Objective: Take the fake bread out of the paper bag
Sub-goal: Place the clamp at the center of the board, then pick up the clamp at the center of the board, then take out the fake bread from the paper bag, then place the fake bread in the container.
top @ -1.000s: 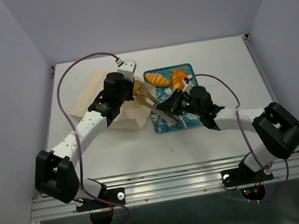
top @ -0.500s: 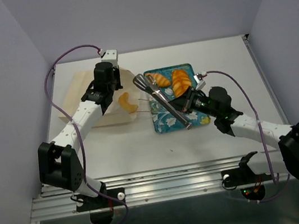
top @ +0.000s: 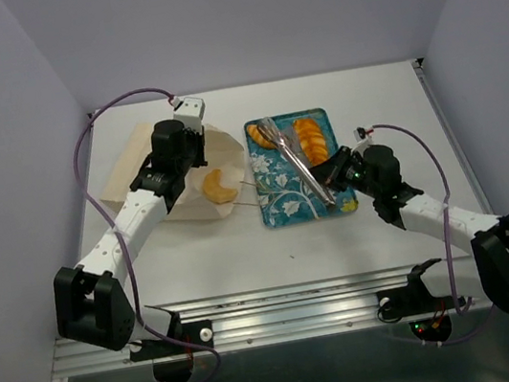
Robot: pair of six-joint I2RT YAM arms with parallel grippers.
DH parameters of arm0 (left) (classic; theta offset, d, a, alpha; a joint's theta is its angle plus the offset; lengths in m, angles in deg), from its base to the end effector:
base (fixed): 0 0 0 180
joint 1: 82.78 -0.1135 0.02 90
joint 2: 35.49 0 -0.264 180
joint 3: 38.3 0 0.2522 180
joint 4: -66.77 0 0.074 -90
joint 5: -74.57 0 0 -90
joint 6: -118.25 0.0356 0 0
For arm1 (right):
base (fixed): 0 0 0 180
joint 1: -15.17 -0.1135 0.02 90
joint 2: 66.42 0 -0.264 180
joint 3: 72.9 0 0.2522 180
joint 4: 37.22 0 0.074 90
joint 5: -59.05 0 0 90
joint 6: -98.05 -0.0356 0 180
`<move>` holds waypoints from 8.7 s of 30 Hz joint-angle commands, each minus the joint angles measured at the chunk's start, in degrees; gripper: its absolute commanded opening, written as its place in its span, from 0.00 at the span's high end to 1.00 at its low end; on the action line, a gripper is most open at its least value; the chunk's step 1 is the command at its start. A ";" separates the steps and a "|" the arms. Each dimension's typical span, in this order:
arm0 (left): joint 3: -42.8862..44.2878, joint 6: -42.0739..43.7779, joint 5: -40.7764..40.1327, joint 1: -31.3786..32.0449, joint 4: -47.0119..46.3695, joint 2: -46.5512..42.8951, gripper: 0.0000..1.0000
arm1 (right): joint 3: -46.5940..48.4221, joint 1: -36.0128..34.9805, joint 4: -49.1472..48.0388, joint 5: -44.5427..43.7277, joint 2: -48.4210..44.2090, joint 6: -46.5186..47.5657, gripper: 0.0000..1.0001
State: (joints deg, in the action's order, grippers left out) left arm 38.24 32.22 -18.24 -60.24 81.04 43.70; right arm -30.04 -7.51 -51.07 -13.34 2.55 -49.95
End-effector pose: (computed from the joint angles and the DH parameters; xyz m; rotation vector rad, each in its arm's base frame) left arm 0.3029 -0.1238 0.3293 0.3955 1.8272 -0.1782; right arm 0.2332 0.1091 0.2260 0.3597 1.9324 1.2479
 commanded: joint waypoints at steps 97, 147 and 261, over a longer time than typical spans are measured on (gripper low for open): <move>-8.64 2.71 6.41 0.48 -9.13 -9.76 1.00 | 31.18 -12.65 47.04 4.31 6.51 64.57 0.47; -10.75 3.33 7.99 0.48 -9.30 -9.85 1.00 | 44.20 -27.68 47.75 -15.23 25.42 80.67 0.39; -5.13 -1.06 -14.85 -1.27 -5.88 -7.48 1.00 | 14.83 30.40 30.77 40.25 5.92 6.39 0.48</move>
State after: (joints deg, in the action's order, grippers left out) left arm 30.87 30.79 -29.89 -60.78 76.96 37.19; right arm -18.69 21.76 -23.29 31.42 10.37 -48.99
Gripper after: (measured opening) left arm 0.025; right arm 0.526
